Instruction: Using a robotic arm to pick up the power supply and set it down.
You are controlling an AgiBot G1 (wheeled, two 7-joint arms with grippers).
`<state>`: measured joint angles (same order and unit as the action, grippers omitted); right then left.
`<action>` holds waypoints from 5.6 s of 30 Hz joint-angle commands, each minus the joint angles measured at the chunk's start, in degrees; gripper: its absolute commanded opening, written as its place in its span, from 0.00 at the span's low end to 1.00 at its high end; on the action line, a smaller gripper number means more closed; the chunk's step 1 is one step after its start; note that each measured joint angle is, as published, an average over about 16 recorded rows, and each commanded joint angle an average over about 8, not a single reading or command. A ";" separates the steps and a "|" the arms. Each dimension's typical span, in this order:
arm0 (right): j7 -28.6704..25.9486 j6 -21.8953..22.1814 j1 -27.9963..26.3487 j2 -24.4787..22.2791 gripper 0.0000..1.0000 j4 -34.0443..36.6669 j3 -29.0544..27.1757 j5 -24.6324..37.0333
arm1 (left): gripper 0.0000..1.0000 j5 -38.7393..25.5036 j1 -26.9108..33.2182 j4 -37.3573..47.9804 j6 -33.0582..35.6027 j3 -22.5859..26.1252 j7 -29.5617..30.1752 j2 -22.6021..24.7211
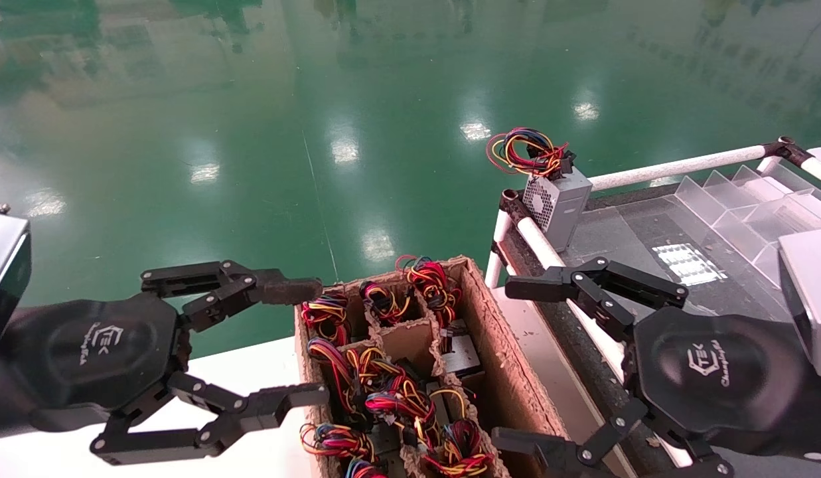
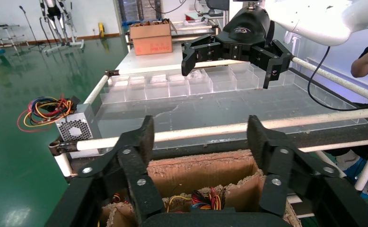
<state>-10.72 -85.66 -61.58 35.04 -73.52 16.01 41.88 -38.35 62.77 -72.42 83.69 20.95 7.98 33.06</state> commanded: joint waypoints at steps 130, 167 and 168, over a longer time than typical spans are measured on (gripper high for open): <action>19.73 12.33 -29.80 35.45 0.00 67.33 15.90 29.74 | 1.00 0.02 0.01 0.04 -0.02 0.02 -0.03 -0.01; 25.80 4.41 -32.66 29.98 0.00 69.47 12.38 24.72 | 1.00 0.04 0.01 0.04 -0.03 0.04 -0.04 -0.02; 25.86 4.01 -33.18 29.57 0.00 69.20 12.16 24.41 | 1.00 0.04 0.01 0.04 -0.03 0.04 -0.04 -0.02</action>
<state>15.00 -81.57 -95.07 64.53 -4.51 28.15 66.27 -38.31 62.78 -72.38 83.67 20.99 7.94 33.04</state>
